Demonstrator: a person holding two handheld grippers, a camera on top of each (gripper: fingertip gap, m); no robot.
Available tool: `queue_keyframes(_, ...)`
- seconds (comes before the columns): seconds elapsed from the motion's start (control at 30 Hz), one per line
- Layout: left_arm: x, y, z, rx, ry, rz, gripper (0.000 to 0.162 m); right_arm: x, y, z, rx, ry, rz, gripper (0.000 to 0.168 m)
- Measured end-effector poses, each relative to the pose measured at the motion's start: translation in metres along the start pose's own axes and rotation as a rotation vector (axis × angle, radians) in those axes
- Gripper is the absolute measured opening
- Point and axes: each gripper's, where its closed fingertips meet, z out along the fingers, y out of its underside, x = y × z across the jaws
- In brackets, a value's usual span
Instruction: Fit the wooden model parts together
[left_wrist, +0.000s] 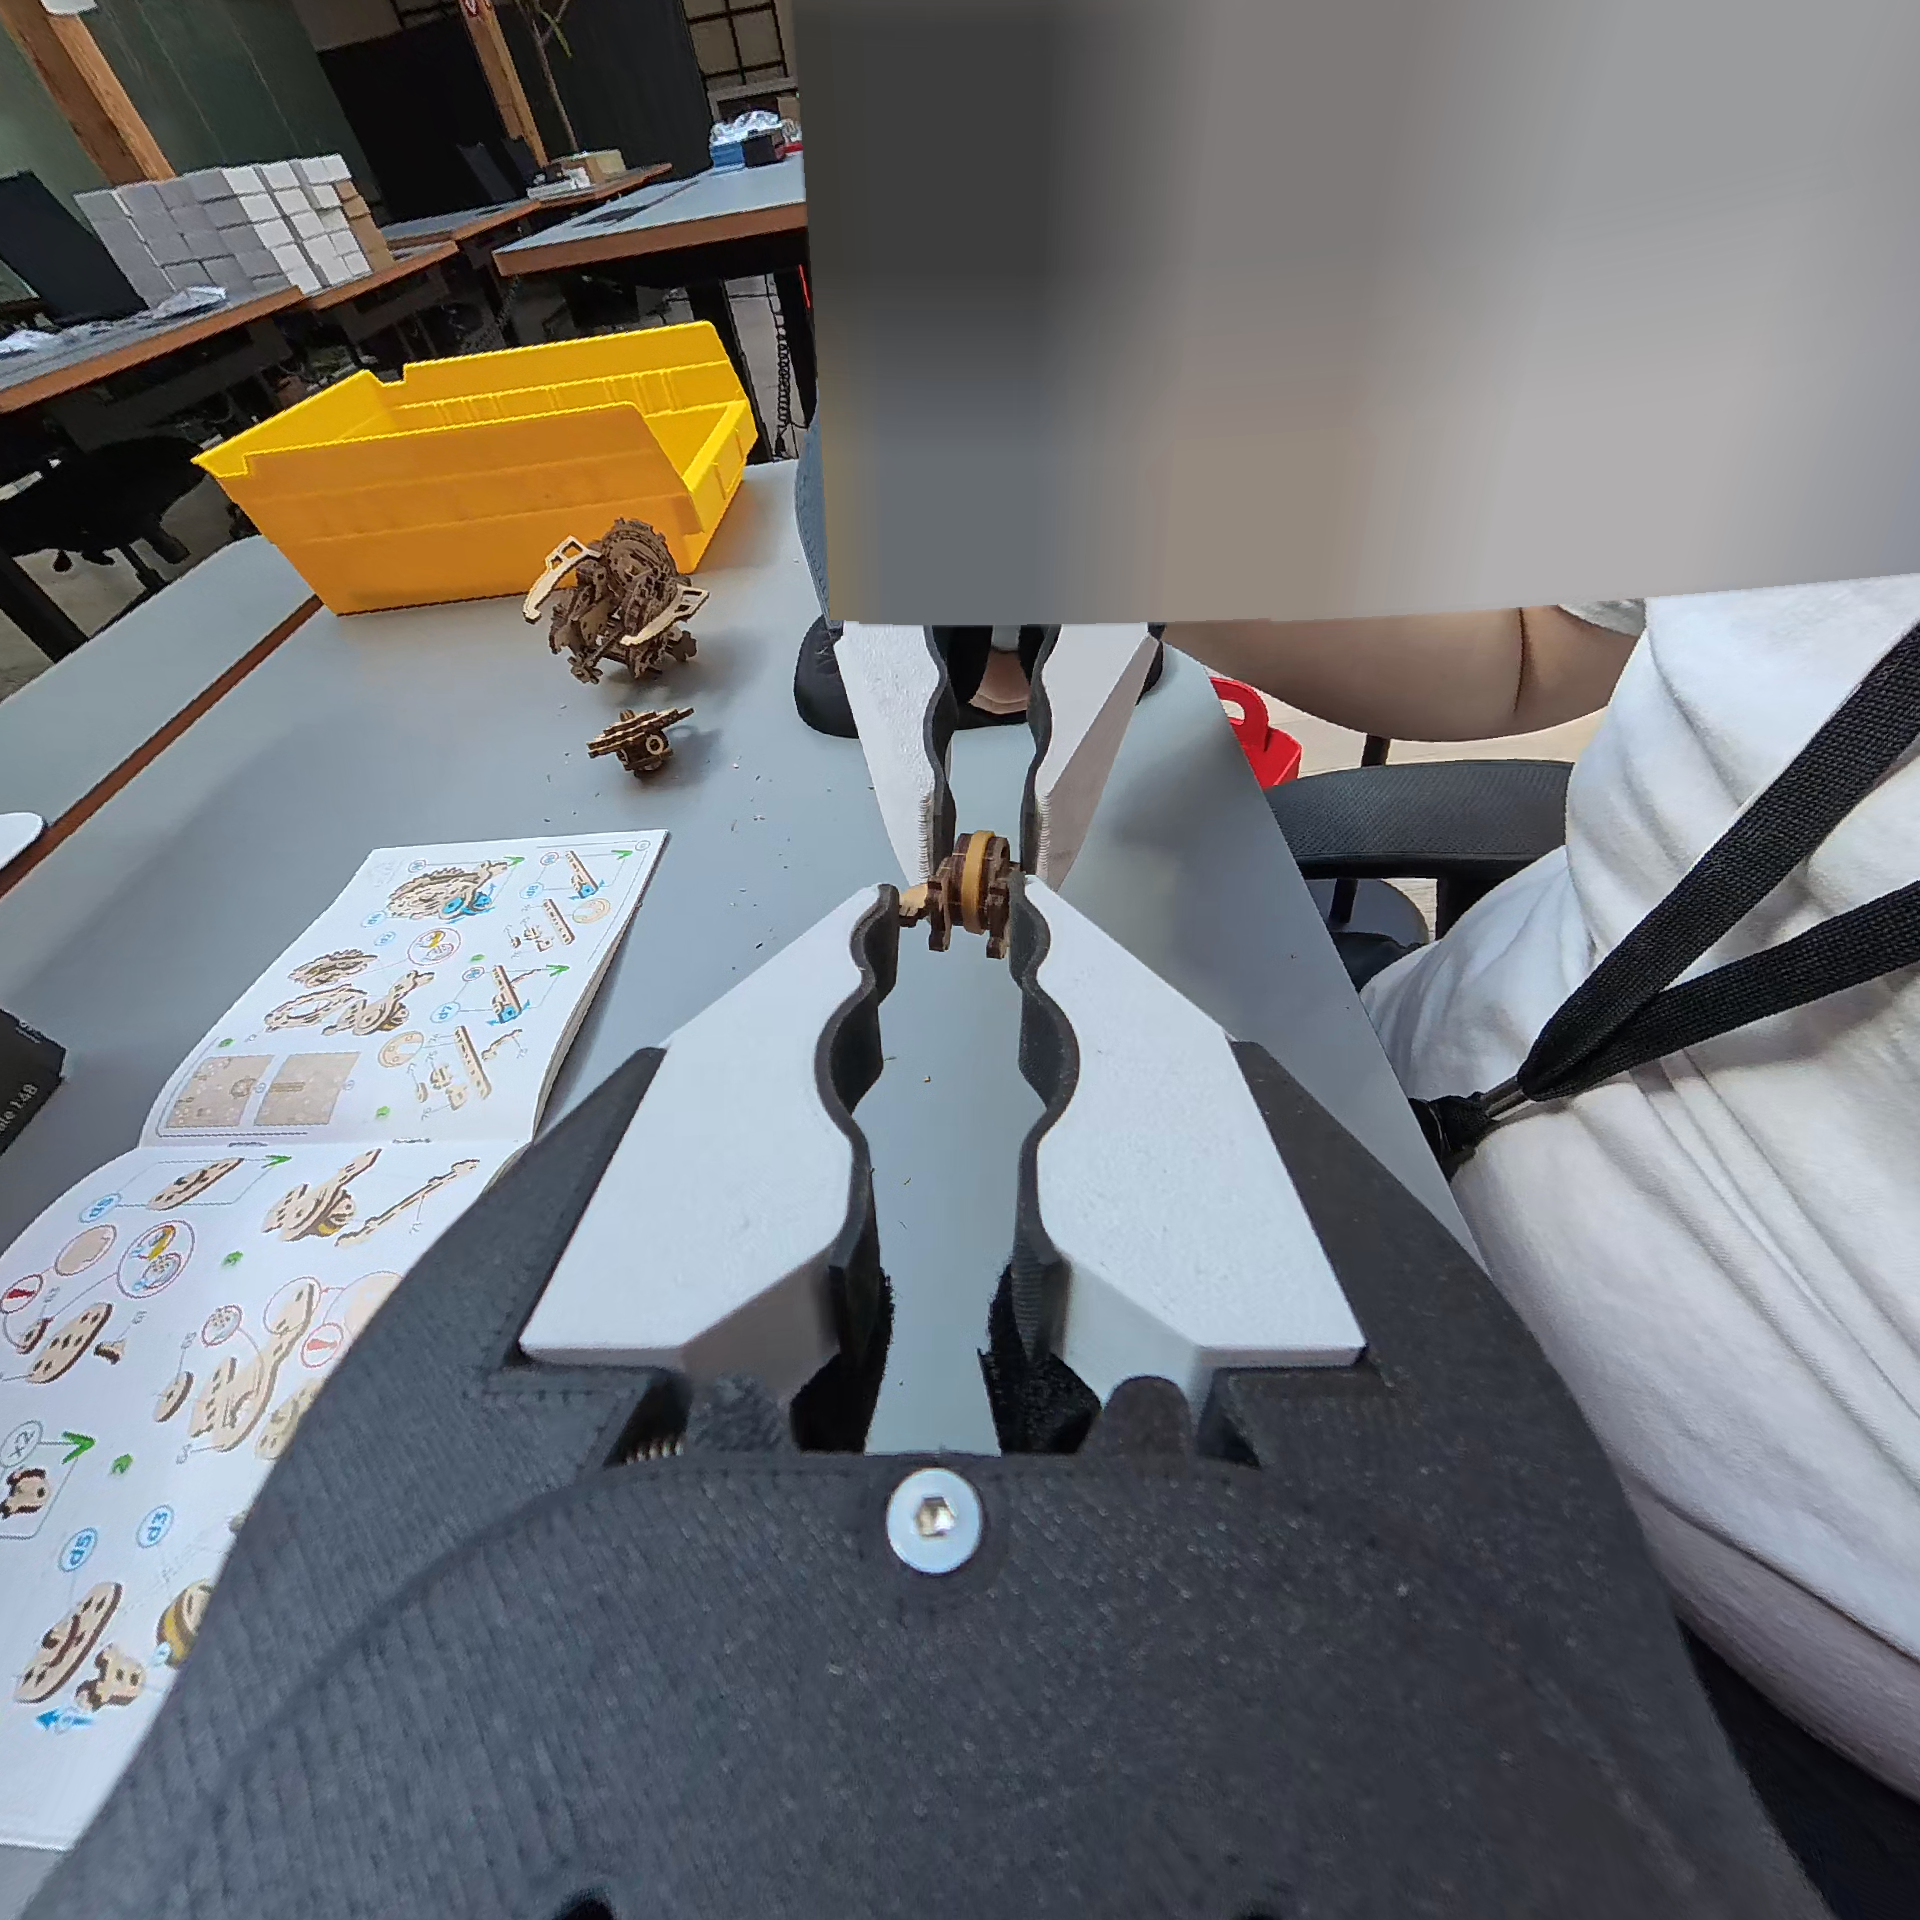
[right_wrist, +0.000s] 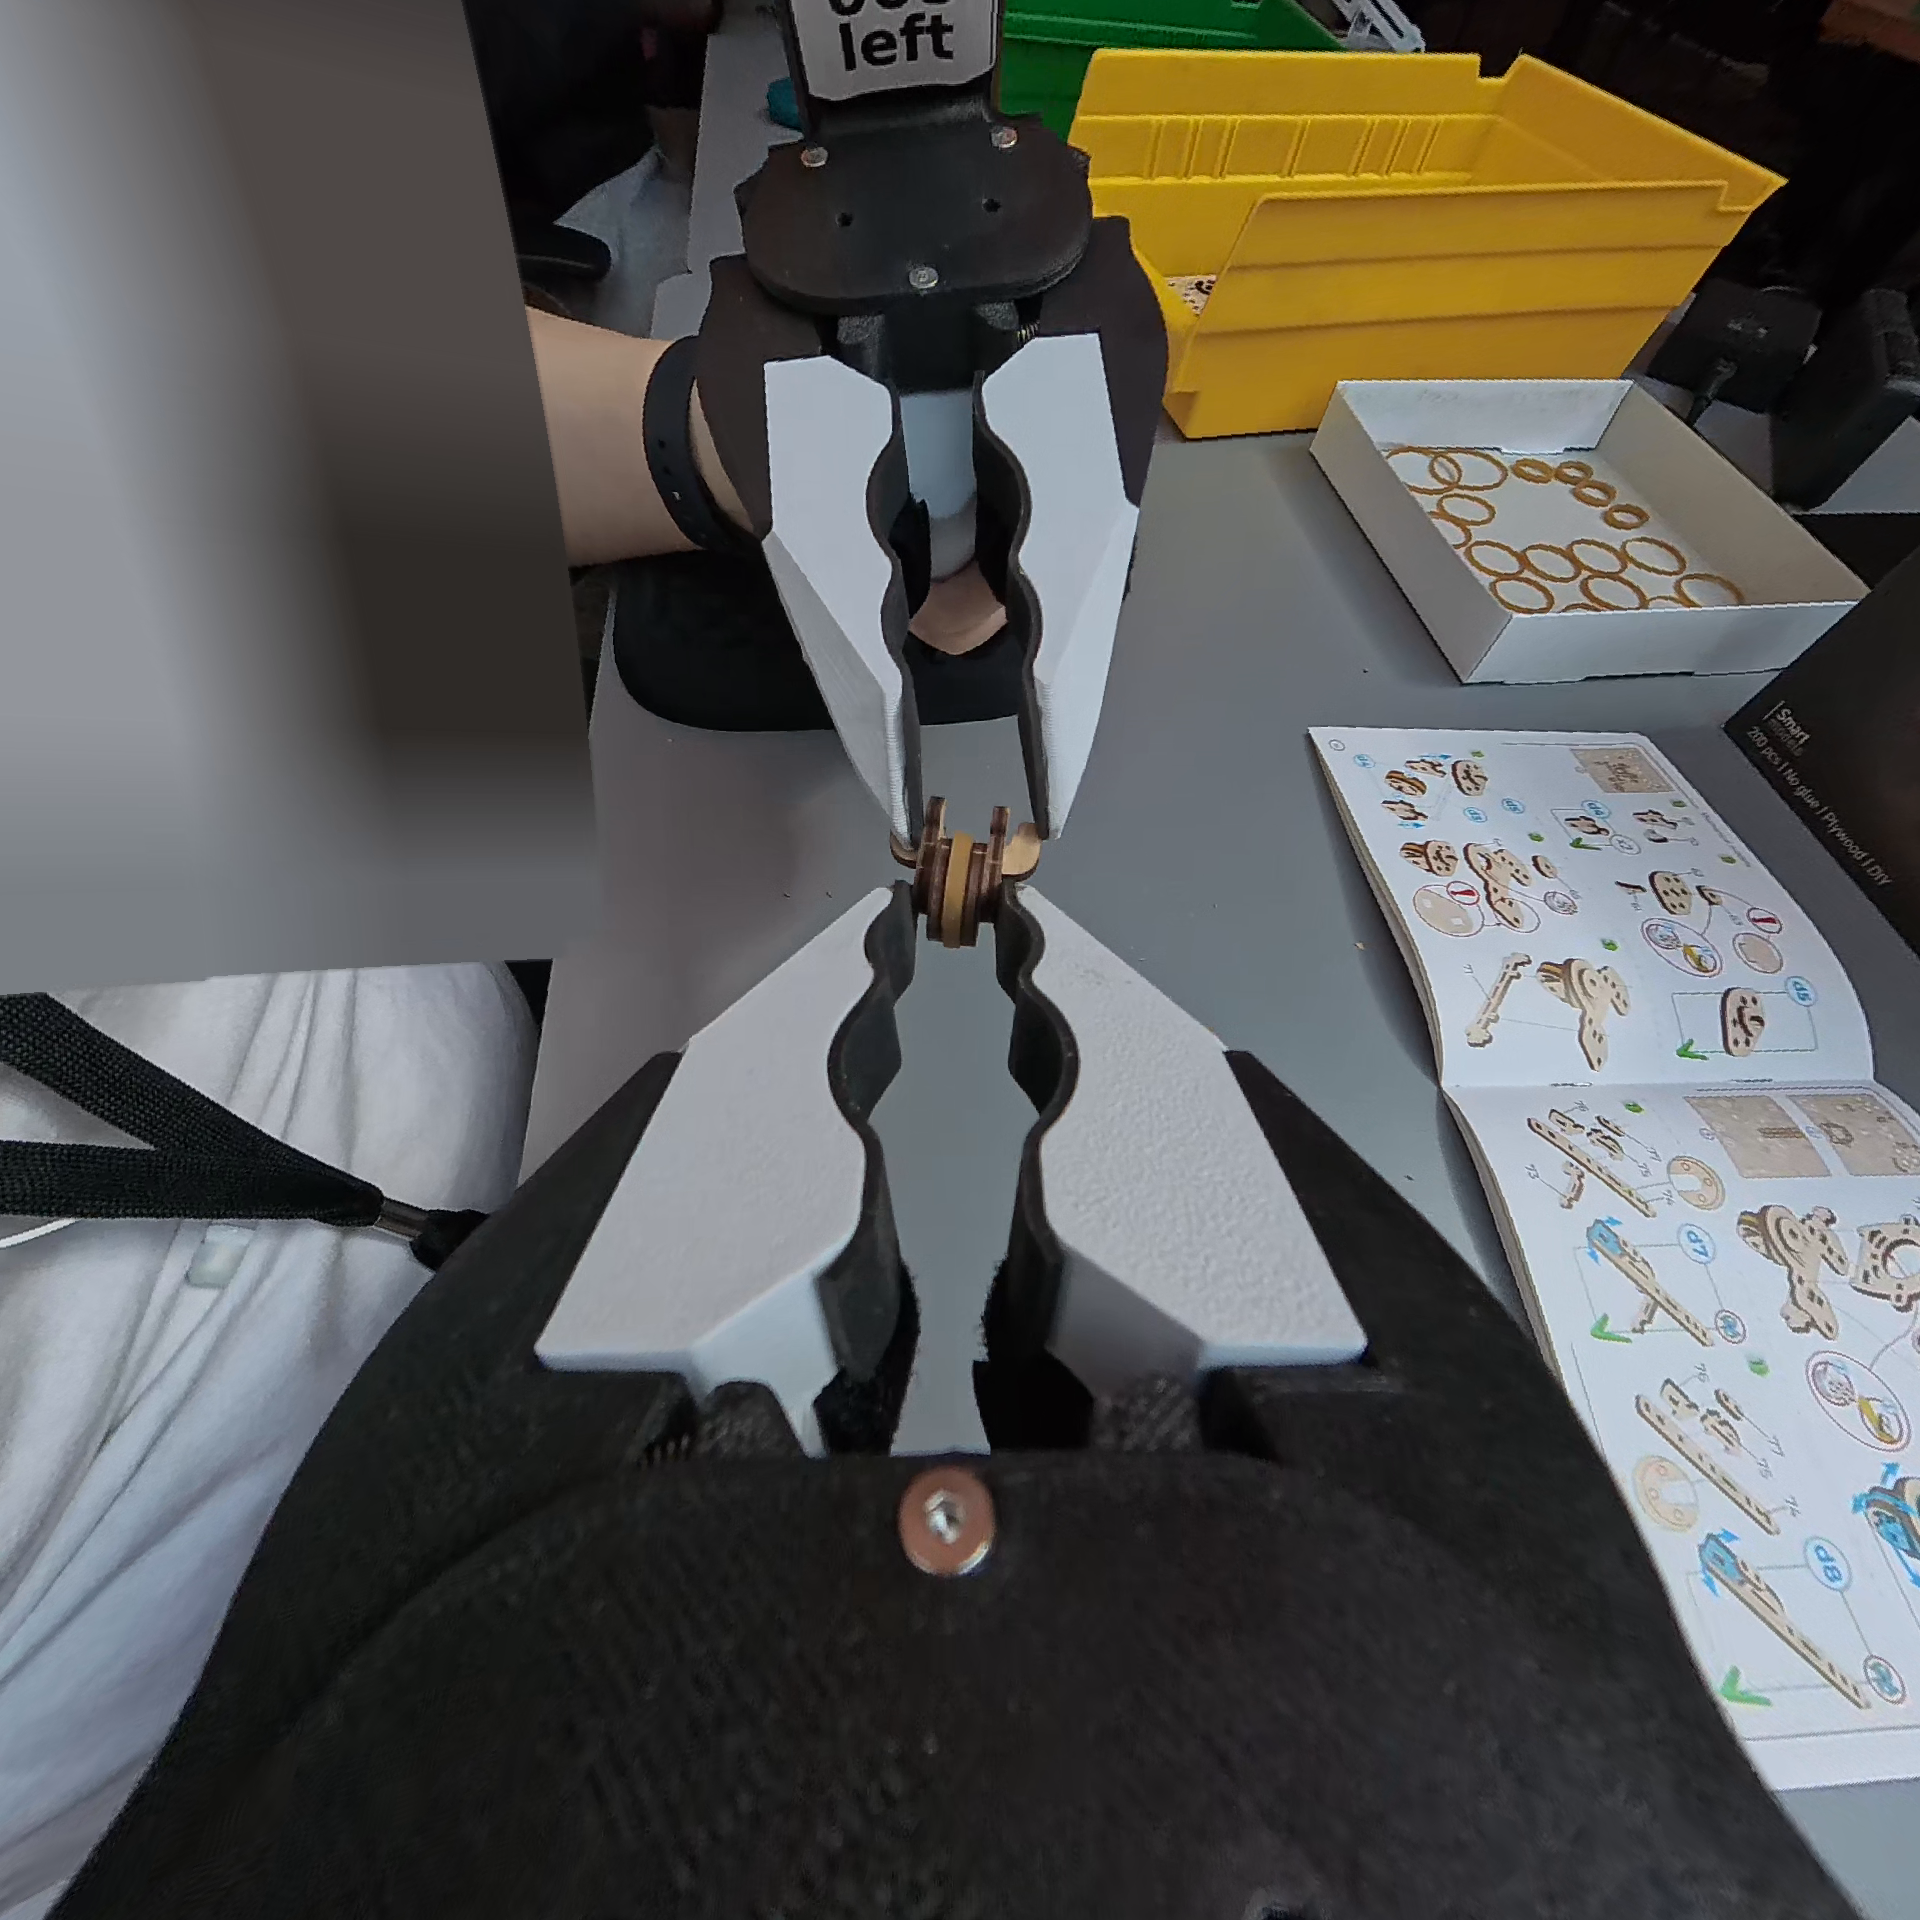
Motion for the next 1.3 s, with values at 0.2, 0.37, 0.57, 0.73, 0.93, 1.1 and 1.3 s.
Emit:
queue_keyframes(0.2,0.002,-0.003,-0.002,0.015,0.01,-0.004,0.019,-0.002,-0.003,0.0,-0.006,0.006,-0.003,0.015)
queue_keyframes(0.37,0.003,-0.004,-0.002,0.006,-0.007,0.05,0.019,-0.002,-0.003,-0.001,-0.025,0.012,0.0,0.015)
queue_keyframes(0.57,0.009,-0.007,0.0,-0.01,0.068,0.034,0.033,-0.002,0.002,0.0,-0.08,0.009,-0.006,0.015)
queue_keyframes(0.73,0.009,0.0,0.004,-0.055,0.098,0.041,0.035,-0.005,0.003,0.0,-0.085,-0.017,0.01,0.015)
queue_keyframes(0.93,0.01,0.007,0.006,-0.069,0.127,0.016,0.031,-0.006,0.005,0.001,-0.104,-0.031,0.019,0.015)
queue_keyframes(1.1,0.013,0.009,0.006,-0.066,0.162,-0.028,0.031,-0.008,0.002,0.0,-0.088,-0.052,0.03,0.015)
queue_keyframes(1.3,0.015,0.007,0.007,-0.023,0.202,-0.113,0.027,-0.009,0.0,-0.003,-0.077,-0.058,0.052,0.015)
